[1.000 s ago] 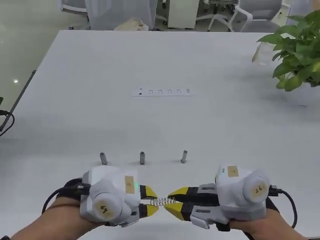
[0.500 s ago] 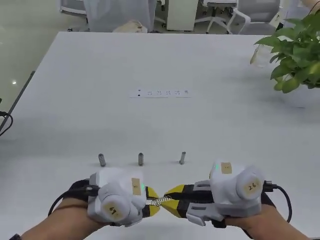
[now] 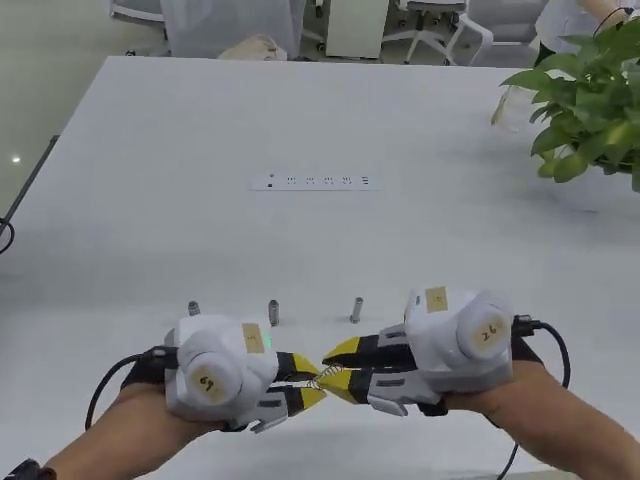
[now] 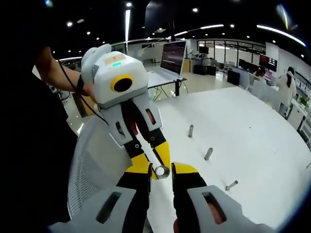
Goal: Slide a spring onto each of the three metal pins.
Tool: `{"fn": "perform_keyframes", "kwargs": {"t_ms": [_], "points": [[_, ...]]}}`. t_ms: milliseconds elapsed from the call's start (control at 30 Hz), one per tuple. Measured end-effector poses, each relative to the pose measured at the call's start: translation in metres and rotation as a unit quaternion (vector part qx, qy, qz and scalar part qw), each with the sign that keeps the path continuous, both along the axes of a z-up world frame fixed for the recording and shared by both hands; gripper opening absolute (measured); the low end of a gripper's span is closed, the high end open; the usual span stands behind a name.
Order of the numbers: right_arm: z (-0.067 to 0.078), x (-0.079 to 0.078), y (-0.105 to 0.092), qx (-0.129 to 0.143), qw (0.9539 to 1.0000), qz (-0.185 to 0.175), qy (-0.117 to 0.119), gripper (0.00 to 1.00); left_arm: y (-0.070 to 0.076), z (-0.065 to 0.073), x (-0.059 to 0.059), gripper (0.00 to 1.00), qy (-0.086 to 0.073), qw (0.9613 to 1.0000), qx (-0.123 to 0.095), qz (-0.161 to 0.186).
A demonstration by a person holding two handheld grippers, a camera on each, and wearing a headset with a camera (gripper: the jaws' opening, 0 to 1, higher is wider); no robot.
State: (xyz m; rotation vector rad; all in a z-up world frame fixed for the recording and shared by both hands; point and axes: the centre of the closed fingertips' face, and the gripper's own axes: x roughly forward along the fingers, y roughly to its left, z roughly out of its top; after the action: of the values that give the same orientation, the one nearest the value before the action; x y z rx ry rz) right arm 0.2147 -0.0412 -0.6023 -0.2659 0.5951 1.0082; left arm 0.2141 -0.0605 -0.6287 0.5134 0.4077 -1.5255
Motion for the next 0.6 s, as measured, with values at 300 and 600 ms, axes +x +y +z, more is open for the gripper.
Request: {"fn": "perform_keyframes", "kwargs": {"t_ms": [300, 600], "points": [[0.0, -0.004, -0.014, -0.068, 0.9956, 0.064, -0.006, 0.25, -0.007, 0.014, 0.0, 0.02, 0.016, 0.9993, -0.031, 0.011], [-0.004, -0.012, -0.01, -0.085, 0.9898, 0.114, 0.002, 0.19, -0.006, 0.01, -0.007, 0.02, 0.014, 0.9996, -0.024, 0.002]]}}
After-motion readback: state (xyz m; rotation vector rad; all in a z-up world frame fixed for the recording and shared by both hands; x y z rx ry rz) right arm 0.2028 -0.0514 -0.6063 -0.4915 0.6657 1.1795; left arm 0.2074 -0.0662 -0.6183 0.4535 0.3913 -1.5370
